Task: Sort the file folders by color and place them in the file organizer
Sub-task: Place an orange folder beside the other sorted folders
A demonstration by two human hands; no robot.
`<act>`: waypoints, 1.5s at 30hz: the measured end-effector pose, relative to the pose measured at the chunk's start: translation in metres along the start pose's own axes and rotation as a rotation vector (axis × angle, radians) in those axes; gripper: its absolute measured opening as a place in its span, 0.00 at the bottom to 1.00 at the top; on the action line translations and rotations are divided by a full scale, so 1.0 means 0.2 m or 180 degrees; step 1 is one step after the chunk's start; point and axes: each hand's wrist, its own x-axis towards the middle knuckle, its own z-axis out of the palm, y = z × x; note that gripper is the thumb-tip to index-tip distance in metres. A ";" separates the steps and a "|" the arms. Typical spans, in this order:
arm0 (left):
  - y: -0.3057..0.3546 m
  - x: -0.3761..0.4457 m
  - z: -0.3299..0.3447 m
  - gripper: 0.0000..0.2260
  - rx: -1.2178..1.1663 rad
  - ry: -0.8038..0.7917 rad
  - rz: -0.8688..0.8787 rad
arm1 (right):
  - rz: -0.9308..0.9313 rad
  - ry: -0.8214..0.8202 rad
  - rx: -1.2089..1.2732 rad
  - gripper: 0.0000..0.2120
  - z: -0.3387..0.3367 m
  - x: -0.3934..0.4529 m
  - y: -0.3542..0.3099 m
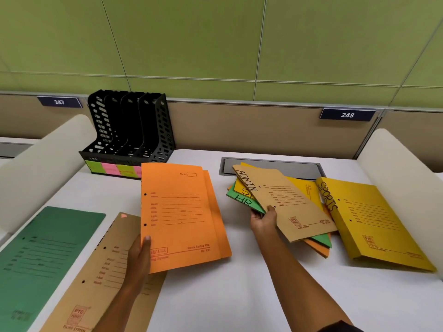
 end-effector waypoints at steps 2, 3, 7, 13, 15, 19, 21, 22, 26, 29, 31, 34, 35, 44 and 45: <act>0.02 -0.01 0.00 0.17 -0.0061 -0.0015 0.0020 | 0.0010 -0.0031 -0.0005 0.22 0.04 -0.05 0.02; 0.02 -0.01 0.00 0.17 -0.0079 -0.0022 0.0026 | 0.0017 -0.0059 0.0006 0.21 0.06 -0.08 0.03; 0.01 -0.01 0.00 0.17 -0.0118 -0.0009 0.0004 | 0.0085 -0.0248 0.0034 0.19 0.18 -0.25 0.09; 0.04 -0.02 0.03 0.16 -0.0154 0.0005 0.0022 | 0.0378 -0.0547 -0.0026 0.11 0.34 -0.55 0.21; 0.06 -0.03 0.03 0.15 -0.0165 -0.0012 0.0019 | 0.0418 -0.0555 -0.0164 0.12 0.39 -0.62 0.25; 0.07 -0.04 0.03 0.13 -0.0194 -0.0036 0.0010 | 0.0253 -0.0483 -0.0210 0.11 0.46 -0.68 0.25; 0.08 -0.04 0.03 0.13 -0.0206 -0.0044 0.0005 | 0.0136 -0.0526 -0.0157 0.11 0.48 -0.69 0.21; 0.08 -0.04 0.03 0.13 -0.0213 -0.0047 0.0003 | 0.0085 -0.0550 -0.0118 0.12 0.48 -0.69 0.17; 0.07 -0.04 0.06 0.14 -0.0193 -0.0137 0.0030 | -0.0234 -0.0552 0.0029 0.16 0.44 -0.62 -0.02; 0.07 -0.04 0.10 0.15 -0.0205 -0.0204 0.0059 | -0.0462 -0.0354 0.0147 0.20 0.34 -0.51 -0.19; 0.08 -0.03 0.15 0.16 -0.0234 -0.0279 0.0060 | -0.0617 -0.0340 0.0192 0.21 0.24 -0.41 -0.30; 0.09 -0.02 0.22 0.16 -0.0273 -0.0357 0.0019 | -0.0749 -0.0259 0.0302 0.23 0.09 -0.26 -0.44; 0.08 -0.02 0.25 0.16 -0.0262 -0.0384 0.0005 | -0.0780 -0.0212 0.0330 0.22 0.04 -0.23 -0.48; 0.07 -0.01 0.42 0.16 -0.0283 -0.0559 -0.0177 | -0.0889 -0.0030 0.0655 0.21 -0.15 -0.03 -0.78; 0.07 -0.01 0.43 0.15 -0.0270 -0.0562 -0.0197 | -0.0868 -0.0001 0.0676 0.21 -0.16 -0.01 -0.81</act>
